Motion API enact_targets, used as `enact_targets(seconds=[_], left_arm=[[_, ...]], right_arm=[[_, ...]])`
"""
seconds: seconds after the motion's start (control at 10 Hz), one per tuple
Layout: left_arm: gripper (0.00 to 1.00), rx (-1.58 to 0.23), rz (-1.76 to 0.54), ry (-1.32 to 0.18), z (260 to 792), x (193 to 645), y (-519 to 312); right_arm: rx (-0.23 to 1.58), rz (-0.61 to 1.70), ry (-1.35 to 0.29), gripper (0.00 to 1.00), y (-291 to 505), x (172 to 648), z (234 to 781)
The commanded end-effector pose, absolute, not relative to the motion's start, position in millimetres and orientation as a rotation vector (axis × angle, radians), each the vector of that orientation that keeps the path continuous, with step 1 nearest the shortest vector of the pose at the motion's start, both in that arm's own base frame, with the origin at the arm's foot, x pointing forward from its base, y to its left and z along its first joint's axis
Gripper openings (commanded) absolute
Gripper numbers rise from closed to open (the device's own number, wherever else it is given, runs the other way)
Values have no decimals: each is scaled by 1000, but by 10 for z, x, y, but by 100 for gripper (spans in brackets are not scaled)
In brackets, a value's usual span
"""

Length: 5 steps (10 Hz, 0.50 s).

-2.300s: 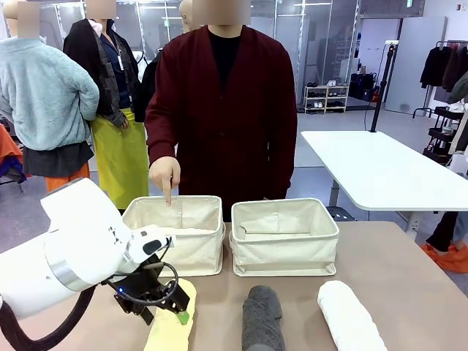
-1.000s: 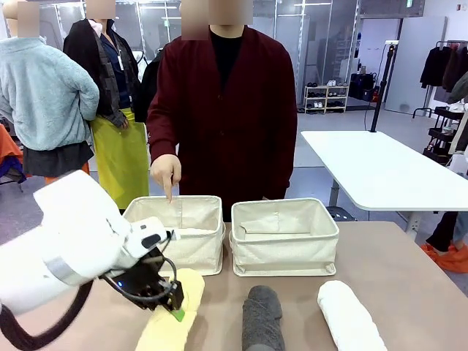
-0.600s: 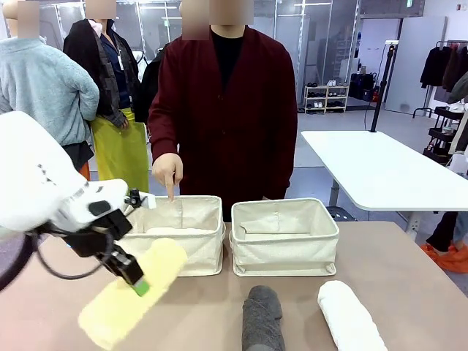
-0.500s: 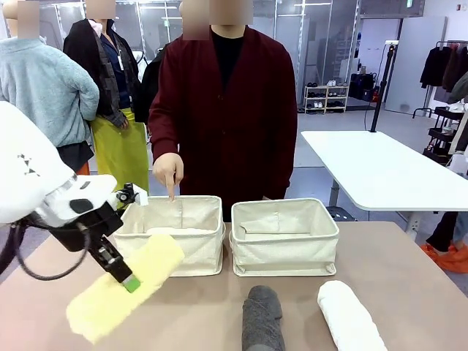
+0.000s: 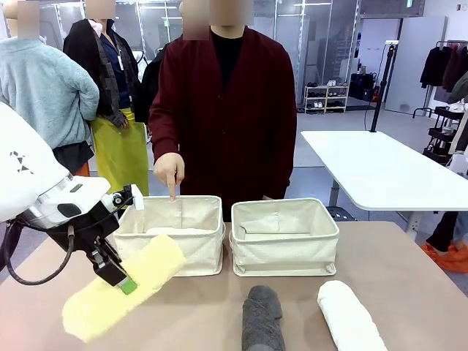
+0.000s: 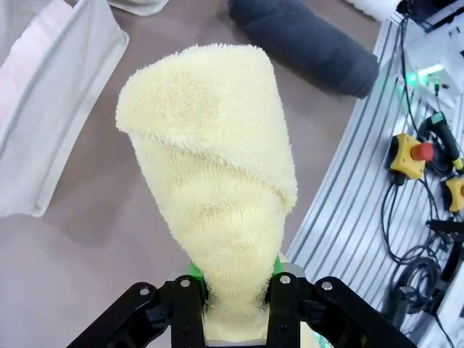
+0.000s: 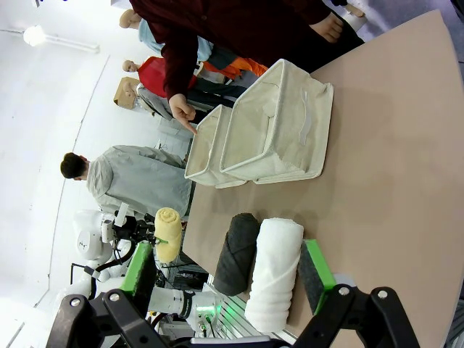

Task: Divide the towels into two baskets.
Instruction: Pick up one hotel-folded towel from the bottom of the table and place it in the Fabric basket indicated by the person.

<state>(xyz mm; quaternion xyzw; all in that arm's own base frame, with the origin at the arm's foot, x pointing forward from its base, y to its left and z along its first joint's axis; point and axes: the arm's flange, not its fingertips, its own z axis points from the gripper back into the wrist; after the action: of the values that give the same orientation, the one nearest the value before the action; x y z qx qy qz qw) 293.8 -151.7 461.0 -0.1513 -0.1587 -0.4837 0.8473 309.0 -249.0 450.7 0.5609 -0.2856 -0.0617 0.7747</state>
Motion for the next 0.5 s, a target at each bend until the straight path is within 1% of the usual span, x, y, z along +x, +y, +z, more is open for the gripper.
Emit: enact_targets(seconds=[0.0,0.1,0.2,0.3,0.4], left_arm=[[34,-319,-1034,-337,4613,2934,-1524],[34,-174,-1199,-436,4796,2992,-1593],[34,-99,-1246,-469,4926,3139,-1671],[34,-102,-1352,-418,5022,3297,-1738],[34,-79,-1387,-405,5096,3457,-1771]], right_arm=[[1219,-128,-626,100,-2484,3071,4534],[1219,-128,-626,100,-2484,3071,4534],[1219,-128,-626,100,-2484,3071,4534],[1219,-128,-626,100,-2484,3071,4534],[1219,-128,-626,100,-2484,3071,4534]])
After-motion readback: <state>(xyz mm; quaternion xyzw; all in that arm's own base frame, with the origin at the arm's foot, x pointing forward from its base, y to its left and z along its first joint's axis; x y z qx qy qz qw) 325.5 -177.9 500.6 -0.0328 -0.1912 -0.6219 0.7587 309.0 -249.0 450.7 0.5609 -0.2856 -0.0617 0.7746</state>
